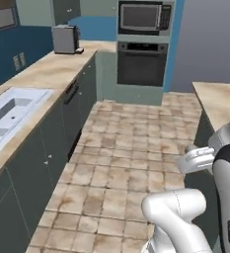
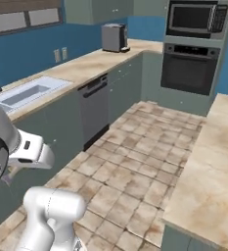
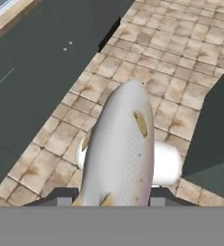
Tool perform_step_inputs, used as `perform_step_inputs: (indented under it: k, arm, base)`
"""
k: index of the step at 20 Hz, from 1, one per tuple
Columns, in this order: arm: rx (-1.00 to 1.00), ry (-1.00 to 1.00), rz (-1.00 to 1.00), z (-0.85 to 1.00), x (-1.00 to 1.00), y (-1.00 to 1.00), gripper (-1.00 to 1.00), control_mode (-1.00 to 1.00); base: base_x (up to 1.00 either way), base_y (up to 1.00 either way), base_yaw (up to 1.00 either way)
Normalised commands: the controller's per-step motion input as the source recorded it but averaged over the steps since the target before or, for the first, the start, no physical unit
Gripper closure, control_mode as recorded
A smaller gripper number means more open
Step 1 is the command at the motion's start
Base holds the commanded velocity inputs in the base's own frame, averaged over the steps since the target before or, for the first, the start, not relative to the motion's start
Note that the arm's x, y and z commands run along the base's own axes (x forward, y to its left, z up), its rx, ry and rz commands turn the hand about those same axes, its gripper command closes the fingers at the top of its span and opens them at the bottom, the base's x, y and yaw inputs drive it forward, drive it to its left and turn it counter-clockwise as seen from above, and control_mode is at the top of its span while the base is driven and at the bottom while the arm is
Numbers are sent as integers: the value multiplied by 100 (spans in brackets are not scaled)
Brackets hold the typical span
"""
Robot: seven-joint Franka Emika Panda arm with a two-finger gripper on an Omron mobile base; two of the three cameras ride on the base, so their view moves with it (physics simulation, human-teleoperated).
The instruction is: Gather the carrot and onion from the fridge and place them on a tray on the dining counter. Then gather the chicken drumstick and fish from the fridge and place them on the other tray.
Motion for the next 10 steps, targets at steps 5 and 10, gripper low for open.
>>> perform_step_inputs:
  k: [5,10]
  arm:
    - [0,0,0,0,0,0,100,100]
    - [0,0,0,0,0,0,100,100]
  base:
    - [99,50,-38]
    - [100,28,-30]
